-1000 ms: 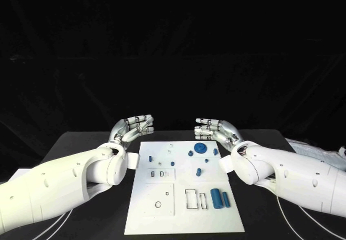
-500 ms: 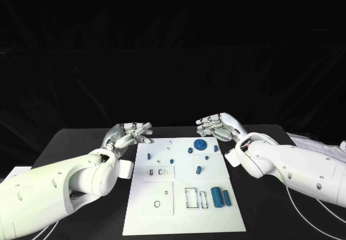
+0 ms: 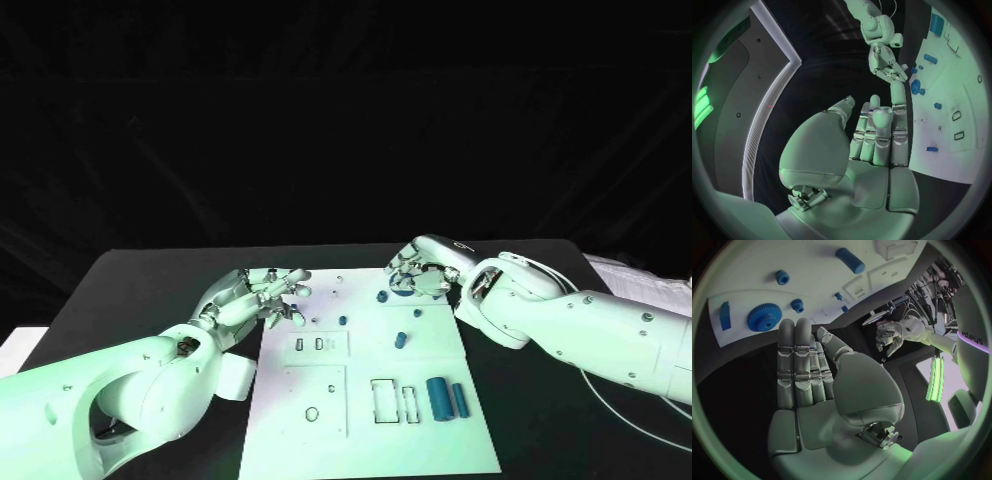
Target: Assemble the parts on the task board
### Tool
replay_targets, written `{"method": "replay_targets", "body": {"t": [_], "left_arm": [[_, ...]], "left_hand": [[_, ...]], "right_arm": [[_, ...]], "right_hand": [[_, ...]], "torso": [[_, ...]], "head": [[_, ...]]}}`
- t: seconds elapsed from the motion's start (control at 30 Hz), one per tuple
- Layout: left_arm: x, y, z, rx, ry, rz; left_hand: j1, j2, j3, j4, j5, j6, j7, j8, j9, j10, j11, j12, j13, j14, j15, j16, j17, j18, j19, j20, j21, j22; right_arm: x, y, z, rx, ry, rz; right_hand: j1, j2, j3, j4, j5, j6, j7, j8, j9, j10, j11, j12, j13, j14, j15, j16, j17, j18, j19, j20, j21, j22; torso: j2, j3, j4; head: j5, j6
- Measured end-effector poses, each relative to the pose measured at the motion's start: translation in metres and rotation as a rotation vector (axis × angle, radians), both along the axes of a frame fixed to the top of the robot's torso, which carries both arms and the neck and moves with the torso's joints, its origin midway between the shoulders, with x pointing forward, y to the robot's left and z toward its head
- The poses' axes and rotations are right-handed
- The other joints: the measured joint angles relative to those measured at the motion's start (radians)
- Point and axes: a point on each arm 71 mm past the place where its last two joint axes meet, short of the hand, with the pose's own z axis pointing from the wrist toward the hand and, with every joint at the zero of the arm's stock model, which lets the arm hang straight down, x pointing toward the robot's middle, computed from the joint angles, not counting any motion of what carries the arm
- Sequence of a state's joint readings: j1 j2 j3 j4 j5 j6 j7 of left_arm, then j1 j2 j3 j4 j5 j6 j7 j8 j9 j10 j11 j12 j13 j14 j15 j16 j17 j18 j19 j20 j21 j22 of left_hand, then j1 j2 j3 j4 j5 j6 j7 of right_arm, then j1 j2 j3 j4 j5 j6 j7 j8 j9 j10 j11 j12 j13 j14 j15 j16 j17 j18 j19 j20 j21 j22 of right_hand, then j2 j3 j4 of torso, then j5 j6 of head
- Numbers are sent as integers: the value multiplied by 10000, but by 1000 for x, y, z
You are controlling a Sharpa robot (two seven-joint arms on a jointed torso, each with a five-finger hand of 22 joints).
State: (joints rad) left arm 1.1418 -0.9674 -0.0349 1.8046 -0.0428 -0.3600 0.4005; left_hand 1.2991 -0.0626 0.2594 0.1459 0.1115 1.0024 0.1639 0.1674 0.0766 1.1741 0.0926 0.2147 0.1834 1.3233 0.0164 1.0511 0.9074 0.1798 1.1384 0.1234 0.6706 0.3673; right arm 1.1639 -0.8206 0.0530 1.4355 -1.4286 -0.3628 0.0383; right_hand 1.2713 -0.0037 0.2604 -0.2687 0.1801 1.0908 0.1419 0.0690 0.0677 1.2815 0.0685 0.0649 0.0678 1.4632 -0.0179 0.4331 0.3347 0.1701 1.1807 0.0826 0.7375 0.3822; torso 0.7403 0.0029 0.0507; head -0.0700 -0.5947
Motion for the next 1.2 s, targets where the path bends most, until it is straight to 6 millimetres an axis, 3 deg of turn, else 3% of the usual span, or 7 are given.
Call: {"method": "replay_targets", "body": {"t": [0.07,0.2,0.27,0.4,0.5,0.6,1.2], "left_arm": [[-2,-1,1,-32,30,-98],[-6,-3,4,-76,82,-270],[-7,-4,6,-79,98,-318],[-9,-4,7,-72,135,-370],[-10,-4,8,-67,149,-396],[-11,-4,8,-57,165,-406],[-13,-4,9,-60,168,-468]], "left_hand": [[-58,-58,0,0,0,0,0,0,0,0,0,0,31,0,0,16,6,1,0,0,156,101],[-102,-112,0,0,0,0,0,-36,0,0,0,0,119,-82,0,27,58,0,0,0,606,399],[-107,-107,21,-21,0,0,0,-37,1,0,0,0,153,-99,-17,73,99,1,69,-52,895,676],[-182,-114,30,-85,0,-1,0,-61,1,0,0,0,220,-133,15,115,145,-1,249,-34,1652,1484],[-182,-114,30,-85,0,-1,0,-80,1,-1,0,0,224,-133,15,115,145,-1,249,-36,1838,1692],[-182,-114,30,-85,0,-1,0,-80,-10,-1,1,0,249,-194,7,115,144,-1,313,-28,2086,1970],[-260,-114,83,-137,0,-40,36,-155,-24,-200,54,0,278,-669,86,-451,-546,-3,-201,55,1890,1494]], "right_arm": [[0,2,1,-405,-133,28],[-1,8,6,-1253,-446,117],[-2,11,9,-1608,-582,168],[-4,15,12,-2140,-763,224],[-4,16,13,-2465,-843,195],[-3,18,14,-2703,-860,156],[3,26,12,-3542,-633,-55]], "right_hand": [[-39,-32,112,55,0,-1,0,0,-2,-197,-9,0,-21,0,0,379,275,0,0,0,335,264],[-318,-202,369,236,0,-69,-10,0,-2,-660,15,0,-36,0,0,1362,958,-19,528,-11,2154,2433],[-389,-272,466,333,-26,-69,-10,0,-2,-752,8,0,-36,0,0,1792,1254,-240,780,10,2947,3426],[-488,-371,687,554,-99,-70,-11,0,-1,-831,27,0,-36,0,0,3052,2404,-391,1002,36,4068,4812],[-454,-405,808,675,-108,-45,-37,0,-1,-852,5,0,-36,0,0,3693,3014,-392,1120,37,4559,5439],[-446,-494,921,788,-108,-59,-62,0,-1,-853,4,0,-21,0,0,4125,3428,-572,1486,51,5211,6369],[-445,-573,1057,1093,-144,8,-159,1,21,-890,41,0,-22,-1,0,4639,3891,-568,1516,52,5647,6980]], "torso": [[67,0,17],[222,6,62],[290,12,84],[383,17,121],[433,26,144],[465,33,155],[555,20,207]], "head": [[-20,21],[-72,51],[-98,66],[-120,75],[-128,76],[-130,81],[-109,33]]}}
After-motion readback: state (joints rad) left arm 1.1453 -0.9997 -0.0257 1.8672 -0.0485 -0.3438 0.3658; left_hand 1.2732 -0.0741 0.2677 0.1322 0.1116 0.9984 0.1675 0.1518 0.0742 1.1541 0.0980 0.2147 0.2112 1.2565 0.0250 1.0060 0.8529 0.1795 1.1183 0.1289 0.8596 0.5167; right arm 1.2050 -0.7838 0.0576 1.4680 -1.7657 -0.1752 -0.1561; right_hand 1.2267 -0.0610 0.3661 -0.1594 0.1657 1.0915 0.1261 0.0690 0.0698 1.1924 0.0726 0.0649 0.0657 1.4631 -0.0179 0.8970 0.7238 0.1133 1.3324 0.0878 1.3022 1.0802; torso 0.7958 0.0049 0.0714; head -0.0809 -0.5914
